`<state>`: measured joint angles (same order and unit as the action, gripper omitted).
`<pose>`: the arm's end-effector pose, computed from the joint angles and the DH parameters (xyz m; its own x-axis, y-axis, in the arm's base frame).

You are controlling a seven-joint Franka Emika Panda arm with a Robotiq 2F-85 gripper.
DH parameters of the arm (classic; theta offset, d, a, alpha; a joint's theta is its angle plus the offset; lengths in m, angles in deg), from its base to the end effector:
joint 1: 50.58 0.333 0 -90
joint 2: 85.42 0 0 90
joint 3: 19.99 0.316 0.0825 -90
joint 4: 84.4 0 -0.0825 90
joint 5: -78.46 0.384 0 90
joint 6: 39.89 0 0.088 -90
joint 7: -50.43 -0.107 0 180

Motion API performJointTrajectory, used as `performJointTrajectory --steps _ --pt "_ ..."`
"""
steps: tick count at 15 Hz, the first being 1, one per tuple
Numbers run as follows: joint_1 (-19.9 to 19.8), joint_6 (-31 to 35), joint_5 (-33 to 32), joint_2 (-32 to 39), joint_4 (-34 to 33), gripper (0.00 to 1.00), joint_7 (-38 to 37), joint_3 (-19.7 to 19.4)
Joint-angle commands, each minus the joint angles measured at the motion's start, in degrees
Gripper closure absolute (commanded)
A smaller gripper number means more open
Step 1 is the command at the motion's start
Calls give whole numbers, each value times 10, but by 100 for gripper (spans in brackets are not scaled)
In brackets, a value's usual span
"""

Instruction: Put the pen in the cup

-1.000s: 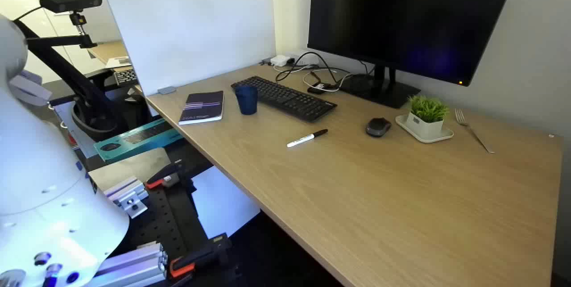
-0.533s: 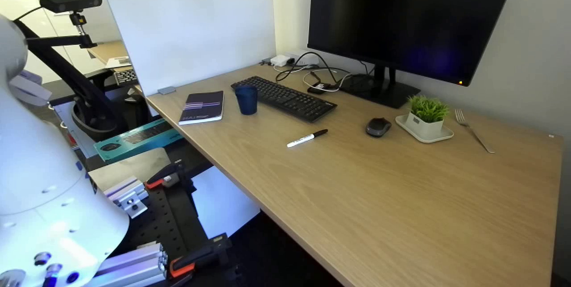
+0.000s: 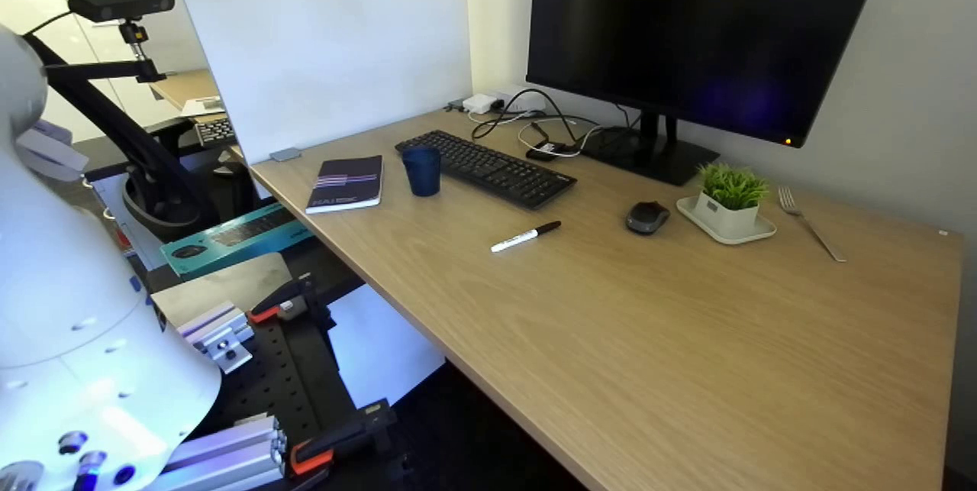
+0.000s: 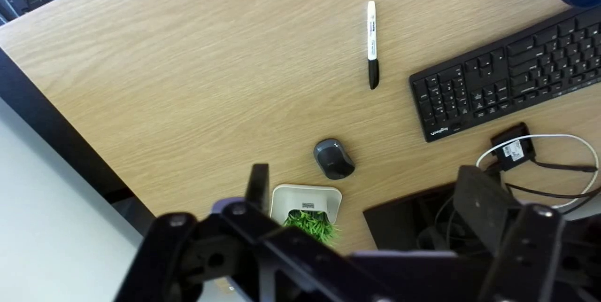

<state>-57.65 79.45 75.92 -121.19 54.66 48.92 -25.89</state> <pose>0.3782 -0.0950 0.5497 0.9367 -0.2183 0.2739 -0.2202 -0.9752 -0.0242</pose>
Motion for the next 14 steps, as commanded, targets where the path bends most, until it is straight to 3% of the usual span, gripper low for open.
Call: performJointTrajectory --steps 1,7,14 --pt "5 16 9 10 9 0 3 -1" --pt "29 63 20 45 53 0 7 9" --pt "72 137 34 133 77 0 8 33"
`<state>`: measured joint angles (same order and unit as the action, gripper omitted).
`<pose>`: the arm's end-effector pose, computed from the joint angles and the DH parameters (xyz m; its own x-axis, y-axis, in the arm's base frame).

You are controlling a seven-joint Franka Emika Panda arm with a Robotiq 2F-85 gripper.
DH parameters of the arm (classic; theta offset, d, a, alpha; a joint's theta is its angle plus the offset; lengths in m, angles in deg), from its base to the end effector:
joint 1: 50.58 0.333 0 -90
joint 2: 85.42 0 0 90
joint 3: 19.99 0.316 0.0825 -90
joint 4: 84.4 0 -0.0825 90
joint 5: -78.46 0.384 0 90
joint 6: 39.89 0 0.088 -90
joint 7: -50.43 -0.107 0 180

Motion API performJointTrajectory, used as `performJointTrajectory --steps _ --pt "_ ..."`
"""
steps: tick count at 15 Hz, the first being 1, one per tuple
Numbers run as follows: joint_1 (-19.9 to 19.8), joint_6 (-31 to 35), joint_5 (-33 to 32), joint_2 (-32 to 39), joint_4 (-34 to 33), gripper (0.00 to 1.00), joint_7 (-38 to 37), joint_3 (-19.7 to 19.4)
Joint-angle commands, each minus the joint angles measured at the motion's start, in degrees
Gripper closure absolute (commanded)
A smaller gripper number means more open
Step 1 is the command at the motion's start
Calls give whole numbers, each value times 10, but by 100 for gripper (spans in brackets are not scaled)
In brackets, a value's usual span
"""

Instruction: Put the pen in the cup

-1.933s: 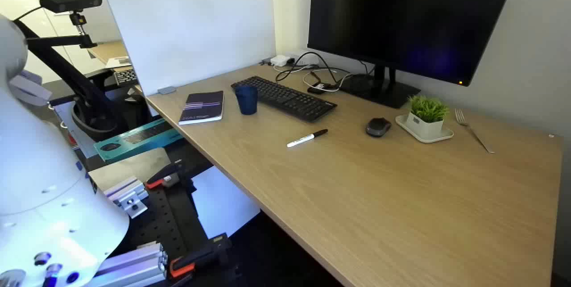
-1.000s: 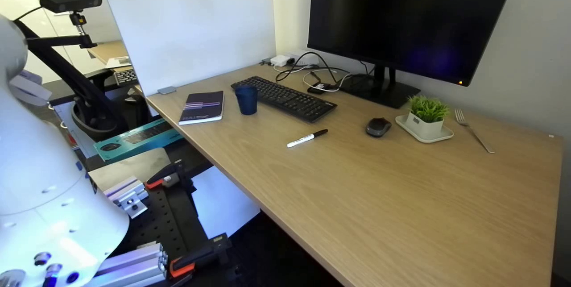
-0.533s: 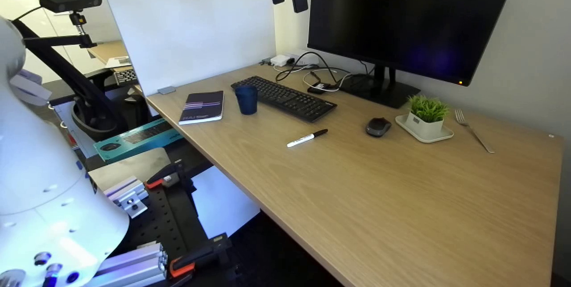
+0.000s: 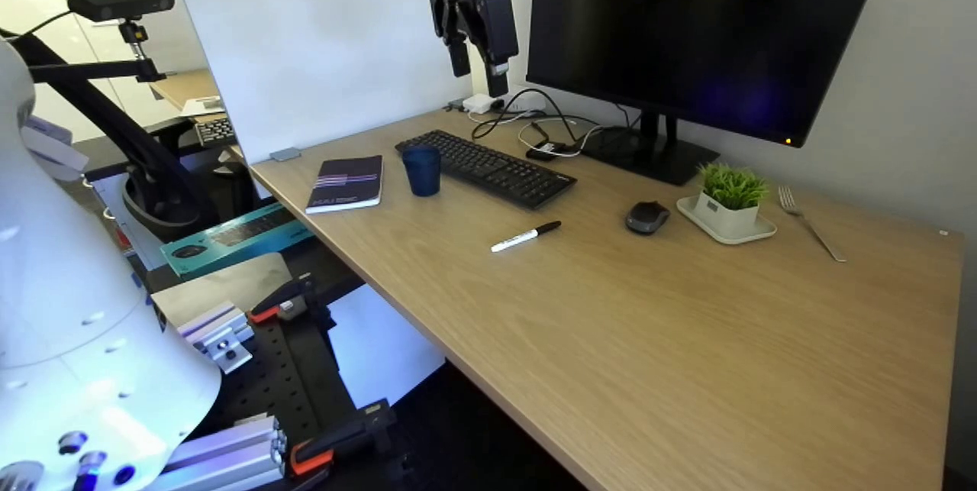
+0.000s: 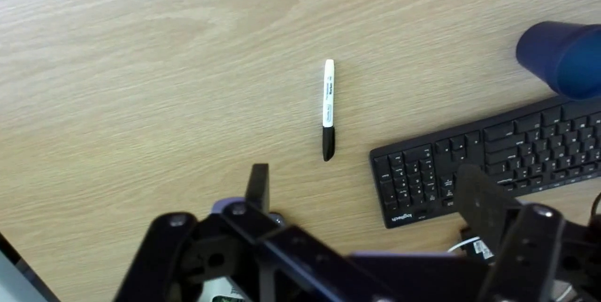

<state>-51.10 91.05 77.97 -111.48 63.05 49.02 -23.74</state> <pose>0.4095 -0.0309 0.4322 0.9822 -0.0906 0.1646 -0.0876 -0.9958 -0.0255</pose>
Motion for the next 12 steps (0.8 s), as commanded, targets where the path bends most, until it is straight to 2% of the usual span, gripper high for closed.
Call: performJointTrajectory --steps 1,7,12 --pt "9 27 8 54 -8 0 1 20" --pt "22 59 10 150 -24 0 -35 49" --pt "20 103 19 202 -30 0 -29 45"
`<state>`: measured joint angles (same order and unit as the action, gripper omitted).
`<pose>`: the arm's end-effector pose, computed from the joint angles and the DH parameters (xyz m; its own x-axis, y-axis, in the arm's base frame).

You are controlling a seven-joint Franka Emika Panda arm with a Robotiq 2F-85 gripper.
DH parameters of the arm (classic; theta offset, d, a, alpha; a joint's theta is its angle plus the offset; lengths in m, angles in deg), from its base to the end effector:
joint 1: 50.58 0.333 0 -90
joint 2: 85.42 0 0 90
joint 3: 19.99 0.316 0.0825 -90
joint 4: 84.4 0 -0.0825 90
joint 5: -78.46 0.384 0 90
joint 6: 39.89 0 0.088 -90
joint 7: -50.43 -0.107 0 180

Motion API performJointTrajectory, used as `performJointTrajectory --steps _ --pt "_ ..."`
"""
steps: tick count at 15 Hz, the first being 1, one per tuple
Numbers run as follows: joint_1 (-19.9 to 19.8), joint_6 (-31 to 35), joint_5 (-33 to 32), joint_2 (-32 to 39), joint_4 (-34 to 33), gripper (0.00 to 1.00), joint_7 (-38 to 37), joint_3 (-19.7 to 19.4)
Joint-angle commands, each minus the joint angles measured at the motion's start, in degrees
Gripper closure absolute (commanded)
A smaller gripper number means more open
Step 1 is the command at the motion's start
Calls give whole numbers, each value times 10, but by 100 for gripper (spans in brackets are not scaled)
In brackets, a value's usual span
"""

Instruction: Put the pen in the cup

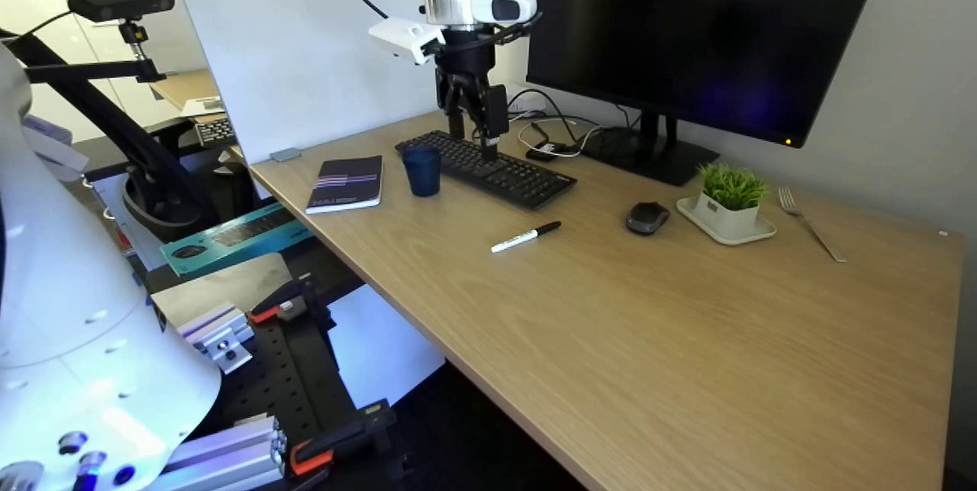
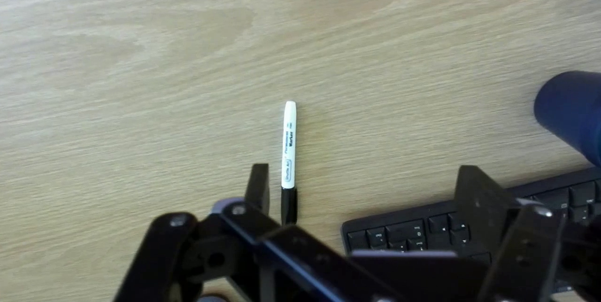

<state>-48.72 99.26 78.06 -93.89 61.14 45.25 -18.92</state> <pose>0.4483 0.0228 0.3290 0.9987 -0.0341 0.0368 -0.0343 -0.9994 0.0042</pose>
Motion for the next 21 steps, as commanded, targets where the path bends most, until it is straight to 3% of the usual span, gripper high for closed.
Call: performJointTrajectory --steps 1,10,16,21 --pt "-5 31 19 34 -8 0 13 -5" --pt "-28 119 54 95 19 0 74 -35" --pt "-29 186 101 139 20 0 109 -23" --pt "-34 220 95 181 11 0 115 -13"
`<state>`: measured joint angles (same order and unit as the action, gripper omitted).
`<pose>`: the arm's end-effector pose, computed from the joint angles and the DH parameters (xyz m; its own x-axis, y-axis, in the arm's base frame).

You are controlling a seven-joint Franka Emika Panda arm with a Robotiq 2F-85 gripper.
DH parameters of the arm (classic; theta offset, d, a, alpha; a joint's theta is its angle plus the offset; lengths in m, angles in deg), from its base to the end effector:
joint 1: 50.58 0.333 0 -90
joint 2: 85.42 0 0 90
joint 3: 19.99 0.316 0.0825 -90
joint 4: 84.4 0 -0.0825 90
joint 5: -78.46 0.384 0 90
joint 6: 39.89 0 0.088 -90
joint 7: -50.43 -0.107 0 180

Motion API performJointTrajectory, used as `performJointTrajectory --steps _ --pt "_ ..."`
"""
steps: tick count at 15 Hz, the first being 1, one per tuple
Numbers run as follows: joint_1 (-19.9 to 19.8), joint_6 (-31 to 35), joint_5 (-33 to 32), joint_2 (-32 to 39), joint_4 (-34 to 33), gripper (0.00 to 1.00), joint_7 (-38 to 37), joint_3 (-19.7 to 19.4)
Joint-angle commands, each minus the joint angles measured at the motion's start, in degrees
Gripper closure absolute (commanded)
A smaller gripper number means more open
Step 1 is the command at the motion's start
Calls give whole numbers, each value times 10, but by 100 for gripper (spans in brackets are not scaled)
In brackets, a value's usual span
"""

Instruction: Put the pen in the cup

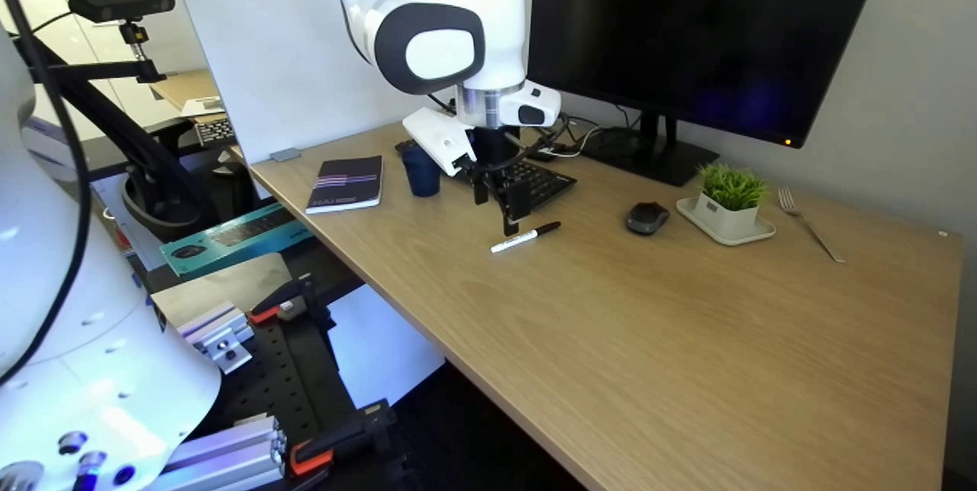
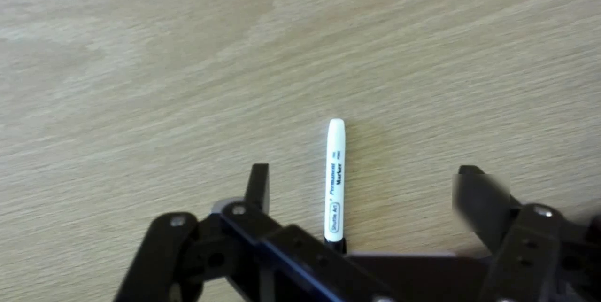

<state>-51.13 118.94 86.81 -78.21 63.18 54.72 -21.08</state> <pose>0.4542 -0.0195 0.2232 0.9935 -0.0892 0.0709 -0.0854 -0.9949 -0.0543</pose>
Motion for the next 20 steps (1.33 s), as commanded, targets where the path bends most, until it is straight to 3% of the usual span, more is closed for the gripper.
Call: performJointTrajectory --steps 1,8,19,20 --pt "-12 27 5 33 -12 0 22 10" --pt "-26 22 -4 89 -42 0 33 12" --pt "-21 19 -32 114 -67 0 24 6" --pt "-20 19 -37 115 -67 9 22 5"
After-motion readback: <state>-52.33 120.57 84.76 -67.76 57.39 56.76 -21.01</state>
